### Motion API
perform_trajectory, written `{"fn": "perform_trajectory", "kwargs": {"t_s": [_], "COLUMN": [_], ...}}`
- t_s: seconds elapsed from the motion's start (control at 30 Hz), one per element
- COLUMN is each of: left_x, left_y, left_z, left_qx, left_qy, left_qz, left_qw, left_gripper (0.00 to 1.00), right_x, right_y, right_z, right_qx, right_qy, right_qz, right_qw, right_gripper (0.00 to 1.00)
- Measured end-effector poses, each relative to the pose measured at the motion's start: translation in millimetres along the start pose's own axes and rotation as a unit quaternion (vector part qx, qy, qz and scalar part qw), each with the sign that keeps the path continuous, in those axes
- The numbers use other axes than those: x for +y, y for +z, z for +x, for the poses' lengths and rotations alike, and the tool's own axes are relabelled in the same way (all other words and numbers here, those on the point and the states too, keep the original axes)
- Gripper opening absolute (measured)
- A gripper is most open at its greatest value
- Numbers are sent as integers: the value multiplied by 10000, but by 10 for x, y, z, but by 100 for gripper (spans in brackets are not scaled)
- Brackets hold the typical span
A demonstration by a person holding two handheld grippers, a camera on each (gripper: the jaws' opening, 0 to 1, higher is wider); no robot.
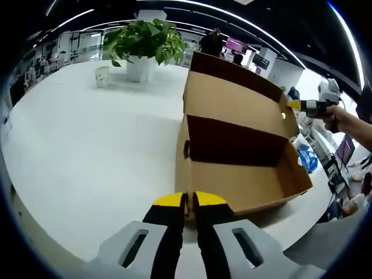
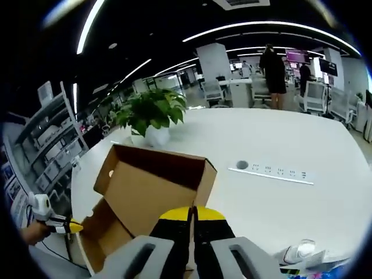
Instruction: Operate the shoe box by opening the lid, removing the specified soft item, and placing it in the target area until the item is outside and the box remains undamaged.
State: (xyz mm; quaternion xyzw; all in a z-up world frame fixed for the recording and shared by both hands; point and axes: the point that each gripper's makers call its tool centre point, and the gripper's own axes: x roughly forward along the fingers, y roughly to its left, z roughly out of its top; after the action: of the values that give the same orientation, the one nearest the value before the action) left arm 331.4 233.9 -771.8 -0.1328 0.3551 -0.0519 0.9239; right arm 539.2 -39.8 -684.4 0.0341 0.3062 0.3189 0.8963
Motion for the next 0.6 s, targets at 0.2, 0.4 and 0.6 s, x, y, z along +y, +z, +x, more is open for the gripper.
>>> {"fn": "perform_trajectory", "kwargs": {"t_s": [0.2, 0.4, 0.6], "left_x": [-6, -8, -12], "left_y": [-4, -9, -17], "left_z": [-2, -3, -9], "left_qx": [-13, -28, -46], "left_qy": [-17, -30, -61], "left_qz": [-37, -102, -144], "left_qw": [10000, 9999, 9999], "left_gripper": [4, 4, 4], "right_x": [169, 236, 264], "right_y": [-1, 0, -20], "right_z": [-177, -258, -336], "right_qx": [-184, -347, -461], "right_qy": [80, 123, 154], "right_qz": [-100, -140, -171], "right_qw": [9997, 9992, 9987], "right_gripper": [0, 0, 0]}}
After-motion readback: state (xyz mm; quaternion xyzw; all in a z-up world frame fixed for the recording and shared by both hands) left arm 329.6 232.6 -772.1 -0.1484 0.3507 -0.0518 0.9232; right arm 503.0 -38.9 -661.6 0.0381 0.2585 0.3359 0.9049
